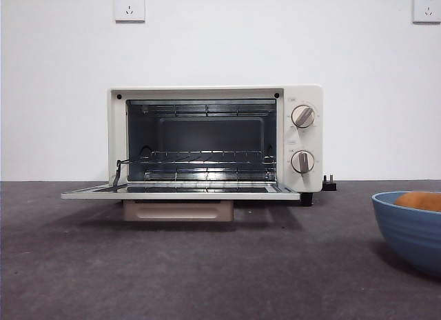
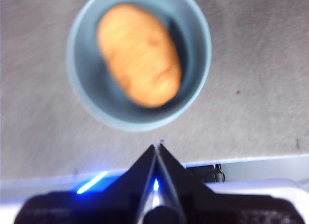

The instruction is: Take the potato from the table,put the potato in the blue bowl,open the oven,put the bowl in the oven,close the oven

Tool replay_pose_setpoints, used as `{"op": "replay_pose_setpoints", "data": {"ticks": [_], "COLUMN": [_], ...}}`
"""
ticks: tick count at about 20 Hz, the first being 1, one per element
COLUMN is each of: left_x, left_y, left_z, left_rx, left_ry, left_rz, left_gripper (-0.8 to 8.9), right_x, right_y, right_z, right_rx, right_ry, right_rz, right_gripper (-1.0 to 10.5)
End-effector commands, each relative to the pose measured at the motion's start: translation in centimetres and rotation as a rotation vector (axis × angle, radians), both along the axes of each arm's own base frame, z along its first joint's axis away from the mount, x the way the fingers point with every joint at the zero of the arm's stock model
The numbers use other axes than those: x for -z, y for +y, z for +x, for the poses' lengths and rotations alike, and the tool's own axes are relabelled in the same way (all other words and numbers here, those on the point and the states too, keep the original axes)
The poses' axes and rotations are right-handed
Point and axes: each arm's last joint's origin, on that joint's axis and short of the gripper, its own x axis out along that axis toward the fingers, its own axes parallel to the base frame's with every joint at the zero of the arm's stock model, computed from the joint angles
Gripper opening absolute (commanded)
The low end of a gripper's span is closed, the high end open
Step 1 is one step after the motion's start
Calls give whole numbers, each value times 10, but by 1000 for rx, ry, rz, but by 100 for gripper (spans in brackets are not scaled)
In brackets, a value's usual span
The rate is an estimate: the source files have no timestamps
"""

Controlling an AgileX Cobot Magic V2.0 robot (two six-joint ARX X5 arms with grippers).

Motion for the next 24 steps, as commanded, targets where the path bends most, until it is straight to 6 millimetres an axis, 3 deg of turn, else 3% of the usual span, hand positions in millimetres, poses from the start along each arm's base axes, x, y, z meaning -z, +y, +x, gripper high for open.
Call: {"op": "replay_pose_setpoints", "data": {"ticks": [1,3,6,9,20,22,24], "left_x": [-3,-7,-10,-11,-10,-10,-10], "left_y": [5,11,18,18,17,17,17], "left_z": [-9,-19,-29,-30,-27,-27,-27], "left_rx": [8,-4,-7,-9,-12,-12,-12], "left_ry": [-33,-69,-98,-100,-91,-91,-91], "left_rz": [-9,-15,-37,-40,-37,-37,-37], "left_gripper": [-5,-6,-6,-6,-6,-6,-6], "right_x": [11,16,20,26,63,72,77], "right_y": [-7,-18,-33,-37,-33,-32,-32], "right_z": [14,24,34,43,79,85,89], "right_rx": [25,70,111,104,90,85,87], "right_ry": [47,70,88,108,207,242,238], "right_rz": [-47,-62,-10,-6,-4,-12,-24], "right_gripper": [21,107,107,260,248,202,-28]}}
